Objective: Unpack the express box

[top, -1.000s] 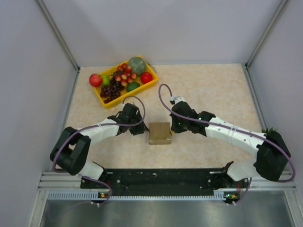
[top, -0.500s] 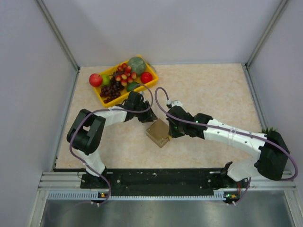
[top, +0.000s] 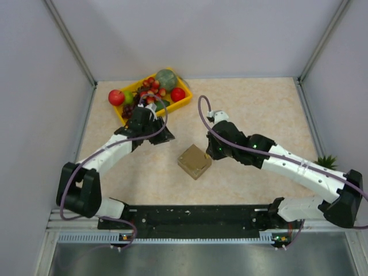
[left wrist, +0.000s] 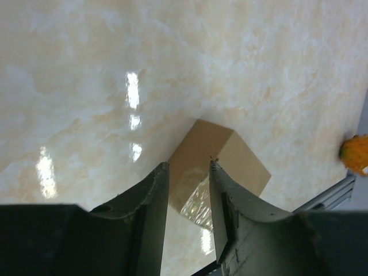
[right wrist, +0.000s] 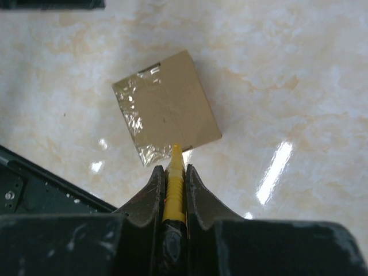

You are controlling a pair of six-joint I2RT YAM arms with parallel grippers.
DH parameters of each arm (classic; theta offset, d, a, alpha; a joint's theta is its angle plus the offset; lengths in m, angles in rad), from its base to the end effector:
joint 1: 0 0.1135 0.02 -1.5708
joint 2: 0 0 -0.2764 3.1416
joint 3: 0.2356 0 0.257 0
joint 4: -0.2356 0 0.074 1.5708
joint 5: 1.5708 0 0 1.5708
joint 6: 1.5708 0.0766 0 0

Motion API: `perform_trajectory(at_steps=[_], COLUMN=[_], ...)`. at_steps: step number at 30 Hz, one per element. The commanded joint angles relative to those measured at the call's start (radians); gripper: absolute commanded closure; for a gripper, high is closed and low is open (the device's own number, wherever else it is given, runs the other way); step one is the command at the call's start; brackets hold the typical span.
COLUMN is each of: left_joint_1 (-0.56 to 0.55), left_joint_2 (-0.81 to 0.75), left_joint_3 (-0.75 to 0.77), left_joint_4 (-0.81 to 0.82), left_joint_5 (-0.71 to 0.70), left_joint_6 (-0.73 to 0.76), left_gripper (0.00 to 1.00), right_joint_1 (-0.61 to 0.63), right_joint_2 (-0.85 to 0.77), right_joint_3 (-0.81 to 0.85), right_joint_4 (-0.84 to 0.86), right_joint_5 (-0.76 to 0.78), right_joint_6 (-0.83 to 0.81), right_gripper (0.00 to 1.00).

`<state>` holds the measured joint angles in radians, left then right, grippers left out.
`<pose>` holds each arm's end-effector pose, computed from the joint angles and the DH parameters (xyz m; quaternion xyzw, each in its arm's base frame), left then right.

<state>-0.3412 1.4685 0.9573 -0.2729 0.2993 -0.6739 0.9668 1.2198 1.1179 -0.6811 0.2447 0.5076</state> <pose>0.3159 -0.1362 0.2146 -0.0949 0.9102 -0.3046 0.2643 0.1770 0.2239 0.3027 -0.1630 0.9031 0.1726 0.3578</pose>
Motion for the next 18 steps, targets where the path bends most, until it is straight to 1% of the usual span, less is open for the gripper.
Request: perform_trajectory(at_steps=[1, 4, 5, 7, 8, 12, 18], left_joint_1=[-0.031, -0.100, -0.132, -0.156, -0.165, -0.174, -0.174], left_joint_2=[-0.151, -0.212, -0.218, -0.212, -0.195, -0.148, -0.025], left_joint_3=[-0.158, -0.255, -0.270, -0.310, -0.322, -0.318, -0.243], left_joint_4=[-0.048, -0.006, 0.009, 0.041, 0.085, 0.141, 0.193], left_joint_5=[0.015, 0.012, 0.018, 0.030, 0.052, 0.089, 0.090], left_joint_6=[0.065, 0.077, 0.073, 0.053, 0.051, 0.039, 0.024], left_gripper=[0.65, 0.68, 0.70, 0.73, 0.76, 0.77, 0.75], right_joint_1=[-0.005, -0.007, -0.008, -0.008, -0.008, -0.008, -0.008], right_joint_2=[0.108, 0.176, 0.191, 0.231, 0.239, 0.257, 0.228], right_joint_3=[0.101, 0.111, 0.112, 0.121, 0.122, 0.117, 0.074], right_joint_4=[0.055, 0.116, 0.130, 0.147, 0.158, 0.172, 0.181], right_joint_5=[0.114, 0.094, 0.084, 0.067, 0.062, 0.044, 0.044], right_joint_6=[-0.050, -0.061, -0.067, -0.069, -0.070, -0.063, -0.020], right_gripper=[1.00, 1.00, 1.00, 1.00, 1.00, 1.00, 1.00])
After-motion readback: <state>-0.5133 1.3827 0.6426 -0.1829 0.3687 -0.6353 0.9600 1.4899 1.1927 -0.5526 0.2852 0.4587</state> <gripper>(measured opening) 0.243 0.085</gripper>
